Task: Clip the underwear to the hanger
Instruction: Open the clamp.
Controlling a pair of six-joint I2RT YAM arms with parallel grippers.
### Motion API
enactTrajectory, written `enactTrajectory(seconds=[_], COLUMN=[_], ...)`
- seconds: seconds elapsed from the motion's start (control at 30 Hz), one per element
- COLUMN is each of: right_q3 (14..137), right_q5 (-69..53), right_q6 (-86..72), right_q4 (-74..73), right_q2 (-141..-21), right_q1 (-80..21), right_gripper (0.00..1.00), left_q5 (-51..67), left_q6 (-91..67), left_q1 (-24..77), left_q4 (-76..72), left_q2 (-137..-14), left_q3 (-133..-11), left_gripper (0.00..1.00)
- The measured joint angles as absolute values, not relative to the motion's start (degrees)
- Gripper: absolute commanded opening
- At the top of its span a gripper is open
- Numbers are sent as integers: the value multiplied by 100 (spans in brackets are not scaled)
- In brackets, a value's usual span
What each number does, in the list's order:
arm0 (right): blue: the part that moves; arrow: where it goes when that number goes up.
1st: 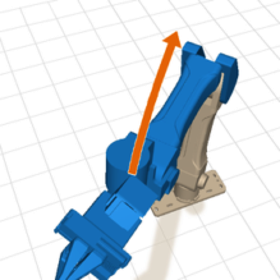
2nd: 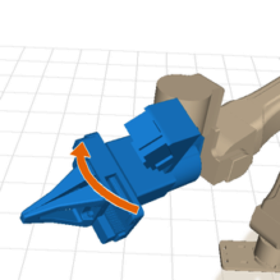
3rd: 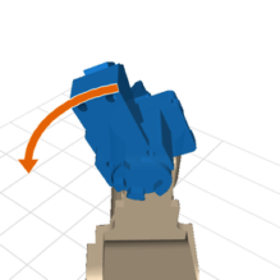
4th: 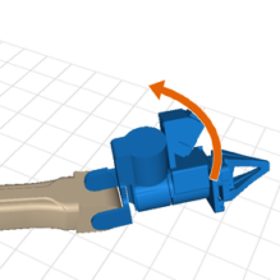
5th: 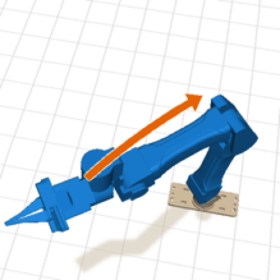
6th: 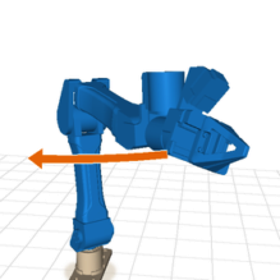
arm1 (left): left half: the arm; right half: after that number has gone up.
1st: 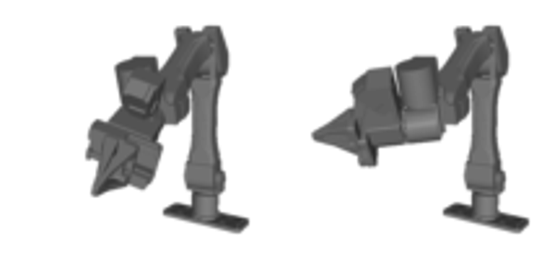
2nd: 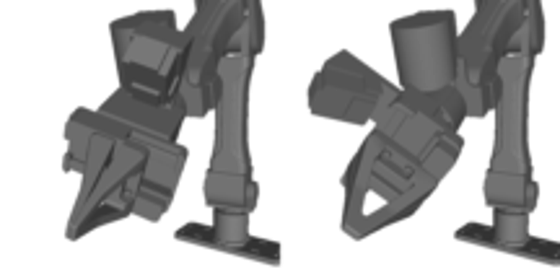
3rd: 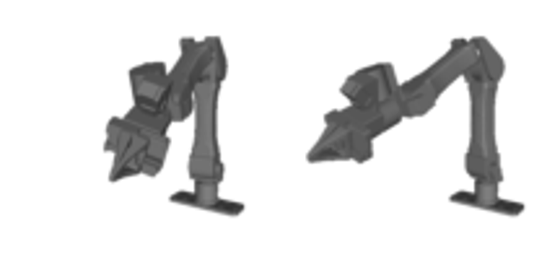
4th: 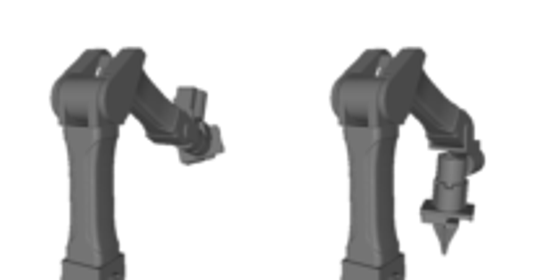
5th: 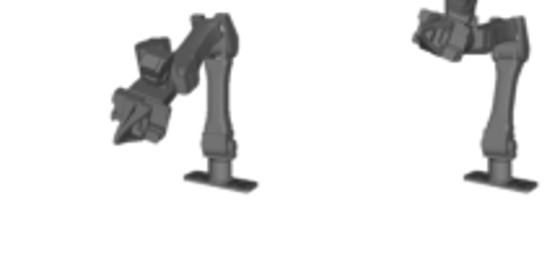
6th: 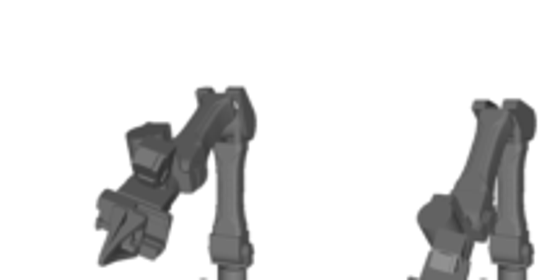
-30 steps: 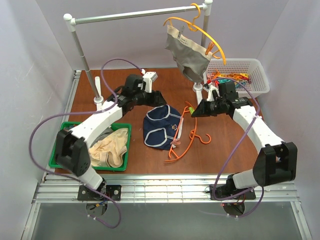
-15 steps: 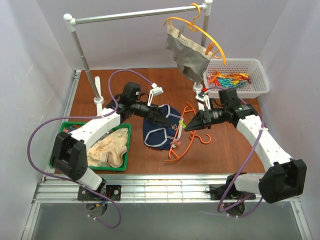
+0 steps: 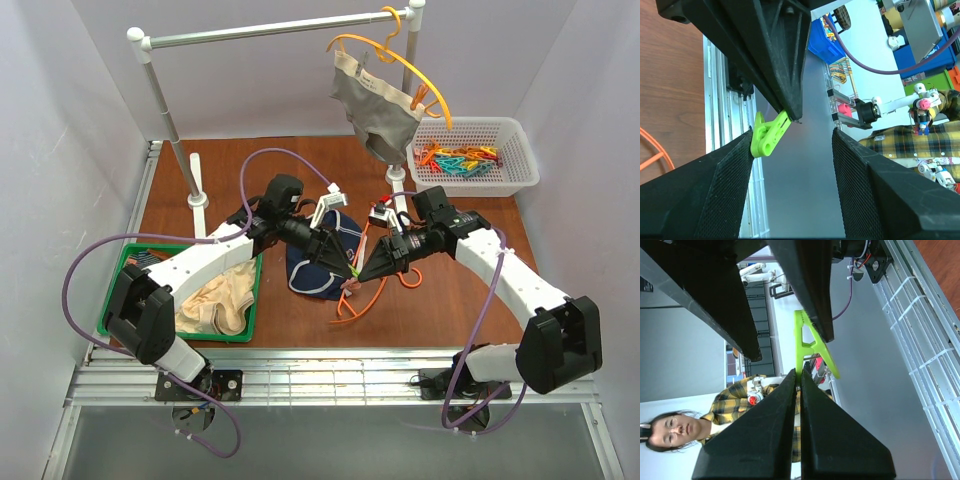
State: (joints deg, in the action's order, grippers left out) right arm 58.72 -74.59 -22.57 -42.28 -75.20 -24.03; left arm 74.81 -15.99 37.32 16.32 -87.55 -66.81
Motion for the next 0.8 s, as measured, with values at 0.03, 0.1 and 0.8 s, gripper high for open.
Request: enactTrajectory(seconds=[0.03,0.1,0.8], right_q3=[5872,5872,5922], right_q5=[-7459,-7463,-7494], right_q6=[-2257,-2255,-2252], right_q4=[-4228,-4230,-4233], right_q2=[-7553,-7590,-7583], right_q1=[-2403,-2403,-2412], right_gripper=[1,1,1], left_q5=[7487,7485,7550], left_q6=[-1594,-1592,-1553], left_q1=[3743,3736,3789], left_q4=[1636,1662,1802], left_q2=[-8755,-8755,-9074], left_q3=[-6681,-6681,-6687], left_gripper=[52,47,26])
